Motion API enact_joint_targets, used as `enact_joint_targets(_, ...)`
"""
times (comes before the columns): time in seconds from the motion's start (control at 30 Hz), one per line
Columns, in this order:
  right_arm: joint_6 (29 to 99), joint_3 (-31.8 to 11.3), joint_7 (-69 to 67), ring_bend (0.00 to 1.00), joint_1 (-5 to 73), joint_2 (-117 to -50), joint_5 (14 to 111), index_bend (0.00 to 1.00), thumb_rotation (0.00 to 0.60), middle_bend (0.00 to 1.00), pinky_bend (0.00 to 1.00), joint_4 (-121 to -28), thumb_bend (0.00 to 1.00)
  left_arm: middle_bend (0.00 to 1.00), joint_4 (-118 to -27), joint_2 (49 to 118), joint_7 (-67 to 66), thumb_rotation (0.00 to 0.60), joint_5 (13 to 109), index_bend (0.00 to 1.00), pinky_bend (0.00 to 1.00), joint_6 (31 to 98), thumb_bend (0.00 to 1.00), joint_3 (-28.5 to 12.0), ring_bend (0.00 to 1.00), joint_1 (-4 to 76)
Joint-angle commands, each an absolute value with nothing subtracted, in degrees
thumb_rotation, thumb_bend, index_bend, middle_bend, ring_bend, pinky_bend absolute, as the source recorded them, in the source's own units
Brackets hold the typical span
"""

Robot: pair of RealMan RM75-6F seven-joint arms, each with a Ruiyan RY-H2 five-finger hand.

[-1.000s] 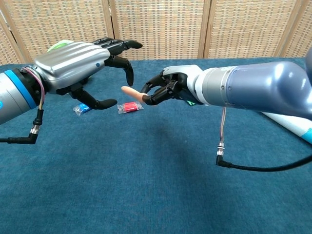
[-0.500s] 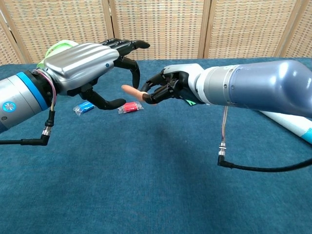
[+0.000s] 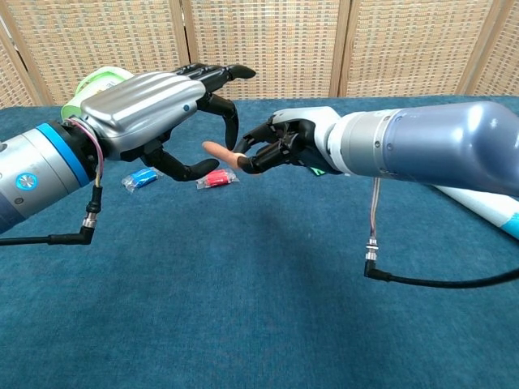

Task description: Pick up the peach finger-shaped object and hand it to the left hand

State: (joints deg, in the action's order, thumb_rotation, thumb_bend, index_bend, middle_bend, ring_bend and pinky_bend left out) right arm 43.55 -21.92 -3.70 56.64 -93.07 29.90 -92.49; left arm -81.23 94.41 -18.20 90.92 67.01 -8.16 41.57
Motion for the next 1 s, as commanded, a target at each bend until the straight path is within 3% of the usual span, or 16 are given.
enact_joint_targets(0.03,43.56,-21.90,-3.79,0.00,56.57,-93.01,29.93,0.71,0.600,0.10,0.00,-92.52,0.69,0.00,-81.07,94.39,-18.27,0.600,90.78,0.49,0.00,67.03,0.41,-8.15,0.00,41.63)
enact_joint_targets(0.57,43.15,-21.71,-4.58,0.00,56.22,-92.86,30.47,0.71,0.600,0.10,0.00,-92.39,0.69,0.00,-80.49,94.43,-18.31,0.600,89.84,0.46,0.00,66.75,0.38,-7.88,0.00,42.09)
enact_joint_targets(1.0,43.22,-21.74,-5.02,0.00,55.82,-92.21,30.76,0.71,0.600,0.10,0.00,-93.02,0.69,0.00,-80.88,95.31,-19.19,0.600,89.01,0.50,0.00,66.77,0.40,-8.25,0.00,42.50)
